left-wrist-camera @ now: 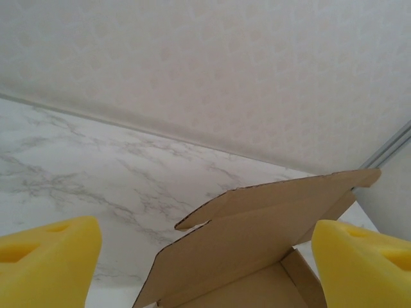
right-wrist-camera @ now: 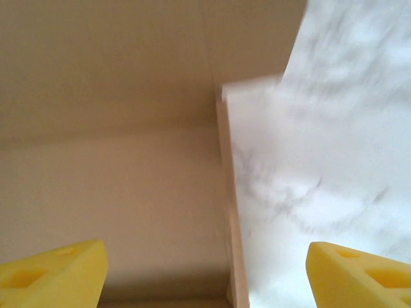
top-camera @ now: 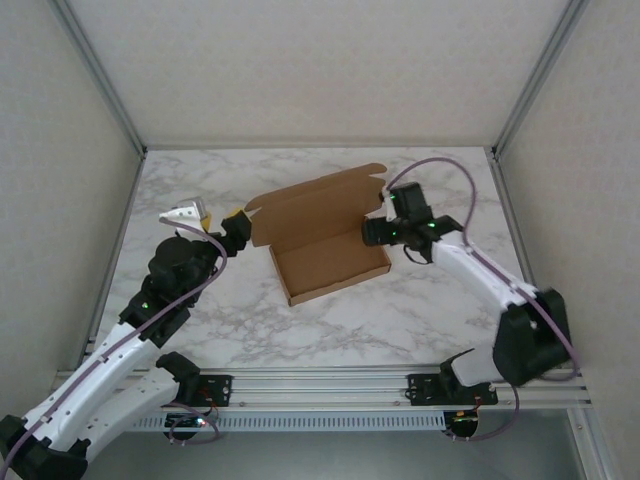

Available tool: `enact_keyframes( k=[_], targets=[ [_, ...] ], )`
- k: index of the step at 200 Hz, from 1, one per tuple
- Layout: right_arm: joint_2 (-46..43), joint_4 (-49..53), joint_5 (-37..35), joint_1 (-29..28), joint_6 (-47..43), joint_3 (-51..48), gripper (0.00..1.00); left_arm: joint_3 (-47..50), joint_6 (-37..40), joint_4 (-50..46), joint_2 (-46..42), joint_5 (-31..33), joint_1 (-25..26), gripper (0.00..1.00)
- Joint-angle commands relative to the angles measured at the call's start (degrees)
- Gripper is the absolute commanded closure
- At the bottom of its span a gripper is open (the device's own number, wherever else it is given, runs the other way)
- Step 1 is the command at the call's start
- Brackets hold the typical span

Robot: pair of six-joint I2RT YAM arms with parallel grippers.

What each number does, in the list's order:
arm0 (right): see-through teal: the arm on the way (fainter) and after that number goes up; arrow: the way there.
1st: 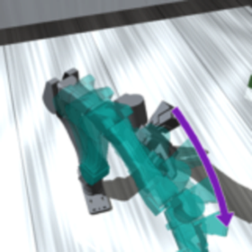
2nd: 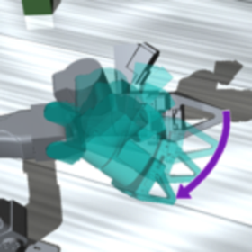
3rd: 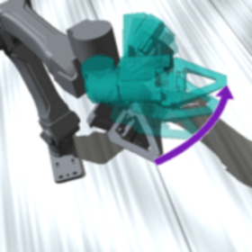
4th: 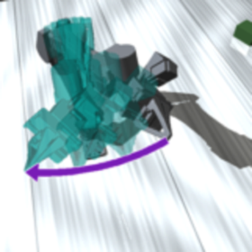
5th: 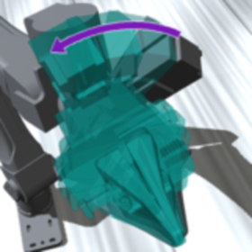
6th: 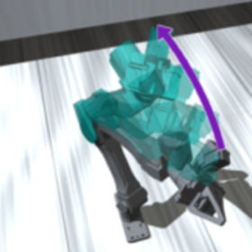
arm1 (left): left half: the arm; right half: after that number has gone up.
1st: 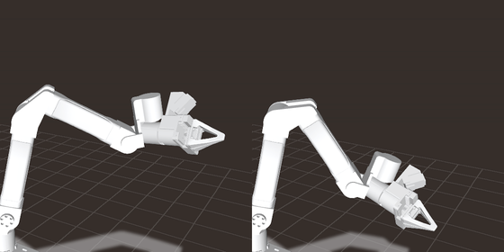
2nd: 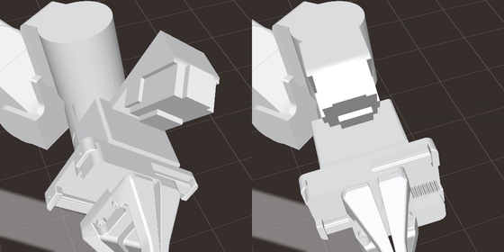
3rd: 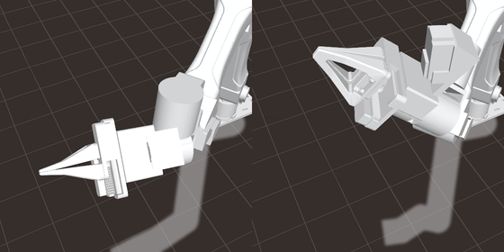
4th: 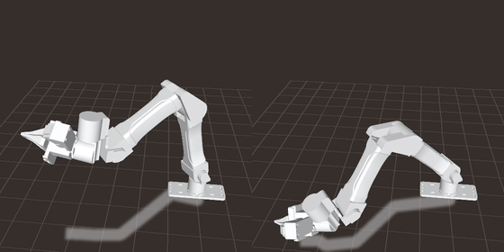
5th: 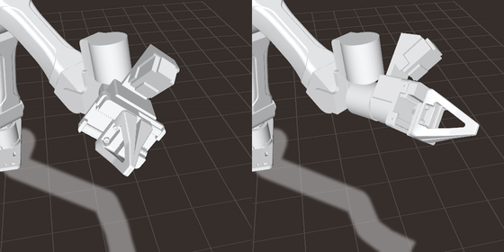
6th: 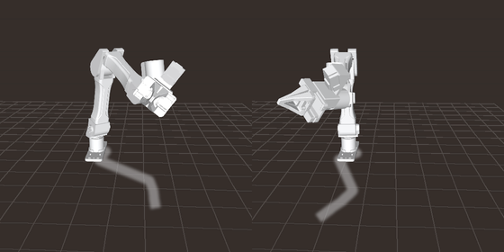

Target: Fold the paper box

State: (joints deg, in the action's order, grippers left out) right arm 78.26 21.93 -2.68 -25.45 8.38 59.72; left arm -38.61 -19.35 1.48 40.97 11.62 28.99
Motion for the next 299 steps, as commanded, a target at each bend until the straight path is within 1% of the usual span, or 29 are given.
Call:
enact_keyframes(
  k=[1, 13, 23, 34, 41, 54, 65, 74, 79, 88, 99, 113, 129, 136, 147, 163, 169, 189, 206, 227, 236, 252, 269, 299],
  targets=[
    [-4.64, -12.87, -2.27, 1.60, 0.52, -3.69, 0.19, 0.64, 3.62, 5.52, 0.31, -0.55, -0.60, 0.16],
    [-6.26, -18.65, -4.11, 1.80, -0.90, -5.49, 0.20, 1.53, 3.55, 8.61, 1.40, -1.73, -0.60, 0.16],
    [-6.58, -22.67, -3.23, 2.04, -2.24, -6.10, 0.20, 1.53, 3.34, 9.76, 2.81, -2.81, -0.60, 0.15],
    [-4.85, -24.18, 1.32, 3.14, -4.33, -5.07, 0.20, 1.17, 2.55, 9.12, 4.05, -0.54, -0.60, 0.15],
    [-2.95, -22.94, 4.10, 3.81, -5.89, -3.20, 0.21, 1.40, 3.30, 8.69, 4.21, 0.97, -0.68, 0.15],
    [-0.06, -21.46, 4.64, 5.04, -7.27, -0.60, 0.22, 2.99, 4.37, 9.05, 3.12, 4.27, -0.91, 0.14],
    [0.49, -24.23, 10.31, 6.98, -9.61, -1.66, 0.24, 4.92, 4.76, 10.18, 2.03, 5.60, -1.49, 0.14],
    [0.76, -28.31, 9.72, 7.59, -10.60, -3.13, 0.24, 5.62, 4.32, 9.85, 1.96, 5.78, -2.14, 0.13],
    [1.31, -29.22, 9.99, 7.94, -12.10, -3.16, 0.23, 5.64, 3.77, 9.32, 2.26, 5.76, -2.58, 0.11],
    [3.33, -27.62, 12.81, 9.01, -14.67, -1.21, 0.23, 6.22, 3.73, 8.82, 2.74, 4.33, -3.42, 0.10],
    [5.48, -26.70, 18.56, 10.77, -16.77, 0.35, 0.26, 8.22, 3.69, 10.80, 2.76, 2.21, -4.30, 0.11],
    [7.24, -29.76, 21.15, 12.24, -19.56, 0.13, 0.25, 10.30, 0.98, 13.83, 2.54, 0.93, -6.64, 0.11],
    [9.96, -33.39, 24.29, 13.31, -23.52, 0.24, 0.22, 10.99, -4.19, 15.66, 3.25, -0.63, -10.69, 0.11],
    [11.30, -34.93, 26.23, 13.73, -26.36, 0.46, 0.21, 11.01, -6.02, 16.14, 3.86, 0.70, -11.18, 0.11],
    [13.13, -35.53, 31.48, 14.84, -30.28, 1.30, 0.20, 10.92, -7.92, 16.98, 4.91, 2.33, -11.36, 0.11],
    [15.91, -32.37, 38.26, 17.02, -33.90, 4.60, 0.22, 11.10, -9.76, 17.96, 6.01, 2.48, -11.45, 0.11],
    [17.17, -30.62, 40.65, 17.74, -35.20, 6.23, 0.23, 11.10, -10.31, 19.67, 6.40, 2.94, -11.45, 0.11],
    [20.99, -28.50, 41.20, 18.79, -38.96, 9.71, 0.23, 10.37, -10.86, 19.67, 7.61, 3.97, -11.52, 0.11],
    [24.04, -26.14, 45.64, 19.66, -39.85, 12.91, 0.23, 9.10, -10.10, 19.18, 8.51, 3.47, -11.51, 0.11],
    [27.36, -19.61, 51.62, 19.74, -42.17, 17.87, 0.25, 7.93, -8.51, 19.39, 9.48, 2.28, -11.47, 0.11],
    [28.19, -17.45, 53.16, 19.70, -42.69, 19.27, 0.26, 7.63, -8.13, 19.62, 9.99, 2.42, -11.49, 0.12],
    [29.60, -13.31, 54.12, 19.69, -44.32, 21.34, 0.29, 7.42, -7.96, 20.07, 10.70, 3.18, -11.54, 0.13],
    [30.58, -12.71, 54.14, 19.50, -45.03, 21.48, 0.31, 7.58, -7.98, 20.95, 11.43, 3.41, -11.66, 0.14],
    [31.11, -11.51, 52.29, 18.35, -45.79, 21.62, 0.43, 7.50, -8.41, 22.28, 12.37, 5.06, -12.10, 0.14]
  ],
)
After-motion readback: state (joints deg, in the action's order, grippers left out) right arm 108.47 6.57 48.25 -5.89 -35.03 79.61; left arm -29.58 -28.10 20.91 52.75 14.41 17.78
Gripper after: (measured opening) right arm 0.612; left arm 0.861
